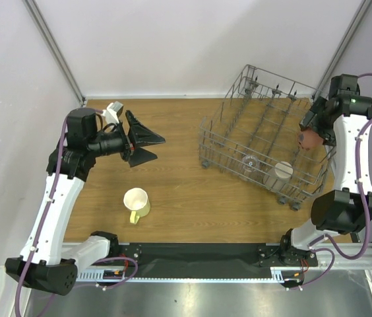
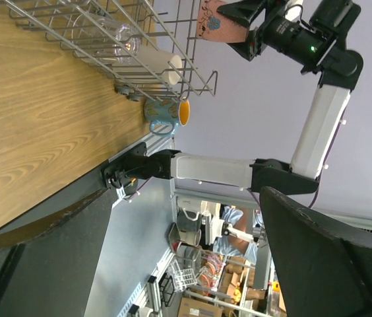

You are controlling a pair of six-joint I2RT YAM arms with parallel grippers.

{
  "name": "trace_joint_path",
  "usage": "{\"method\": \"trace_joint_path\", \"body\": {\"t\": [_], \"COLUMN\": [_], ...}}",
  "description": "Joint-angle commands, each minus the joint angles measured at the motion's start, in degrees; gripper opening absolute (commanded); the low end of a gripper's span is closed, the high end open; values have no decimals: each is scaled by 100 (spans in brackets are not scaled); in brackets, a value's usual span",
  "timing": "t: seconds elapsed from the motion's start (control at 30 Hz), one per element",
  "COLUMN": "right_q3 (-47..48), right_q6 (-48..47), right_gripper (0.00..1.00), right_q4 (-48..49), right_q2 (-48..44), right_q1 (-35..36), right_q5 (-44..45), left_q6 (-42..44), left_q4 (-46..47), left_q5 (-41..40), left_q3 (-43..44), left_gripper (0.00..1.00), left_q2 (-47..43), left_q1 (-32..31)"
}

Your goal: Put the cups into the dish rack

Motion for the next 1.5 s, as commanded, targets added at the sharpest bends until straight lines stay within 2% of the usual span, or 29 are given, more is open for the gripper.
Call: {"method": "trace_joint_path", "body": {"t": [0.0, 0.17, 0.7, 1.47], "right_q3": [23, -144, -847, -1920], "right_q6": [-149, -141, 70, 9], "right_gripper": [0, 0, 0, 0], "right_q4": [203, 370, 493, 1398], "right_q2": [153, 338, 549, 892], "right_q1": [-11, -46, 85, 349], "right_q5": [336, 442, 618, 917], "left_q6": [356, 505, 400, 233], "left_q4": [-16, -113, -96, -263], "left_q5": [260, 313, 322, 137], "left_q3": [208, 411, 262, 543], "left_gripper": [100, 100, 100, 99], "left_q2": [48, 189, 154, 110], "left_q1": [68, 86, 235, 262]}}
